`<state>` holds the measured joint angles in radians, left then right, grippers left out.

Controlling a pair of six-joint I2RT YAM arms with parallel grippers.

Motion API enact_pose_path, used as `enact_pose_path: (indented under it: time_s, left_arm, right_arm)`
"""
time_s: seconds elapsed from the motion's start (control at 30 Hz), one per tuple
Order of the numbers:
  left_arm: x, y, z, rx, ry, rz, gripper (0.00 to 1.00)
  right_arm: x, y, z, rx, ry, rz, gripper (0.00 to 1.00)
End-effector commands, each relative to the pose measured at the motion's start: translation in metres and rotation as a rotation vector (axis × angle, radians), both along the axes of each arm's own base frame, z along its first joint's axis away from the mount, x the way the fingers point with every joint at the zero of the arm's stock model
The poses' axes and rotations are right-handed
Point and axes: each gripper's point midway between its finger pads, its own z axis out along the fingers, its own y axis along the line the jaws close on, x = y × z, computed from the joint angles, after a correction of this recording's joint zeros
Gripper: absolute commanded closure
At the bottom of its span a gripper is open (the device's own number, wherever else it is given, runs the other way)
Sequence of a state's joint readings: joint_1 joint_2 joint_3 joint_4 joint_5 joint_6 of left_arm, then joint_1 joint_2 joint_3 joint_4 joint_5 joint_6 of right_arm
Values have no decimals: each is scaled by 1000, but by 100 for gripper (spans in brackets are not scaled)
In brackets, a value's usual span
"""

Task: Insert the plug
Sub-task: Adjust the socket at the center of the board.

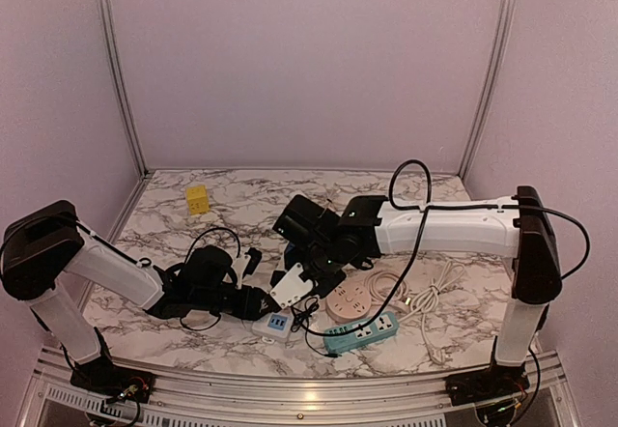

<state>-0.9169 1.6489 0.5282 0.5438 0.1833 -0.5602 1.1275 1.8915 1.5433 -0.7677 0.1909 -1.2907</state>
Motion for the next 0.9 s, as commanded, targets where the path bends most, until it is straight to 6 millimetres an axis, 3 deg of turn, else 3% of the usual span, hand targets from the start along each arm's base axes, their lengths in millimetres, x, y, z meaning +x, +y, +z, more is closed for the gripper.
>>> enact_pose_path:
  time_s: [0.0, 0.47, 0.77, 0.87]
  left_arm:
    - [-14, 0, -12, 47, 41, -50, 52]
    - [-12, -4, -12, 52, 42, -60, 52]
    - [-9, -3, -8, 61, 30, -58, 52]
    - [-9, -3, -5, 61, 23, -58, 52]
  right_arm:
    - [4, 1, 27, 97, -13, -44, 68]
    - [11, 0, 71, 341, -12, -151, 67]
    - [18, 14, 120, 689, 107, -350, 64]
    - [27, 11, 134, 819, 132, -480, 55]
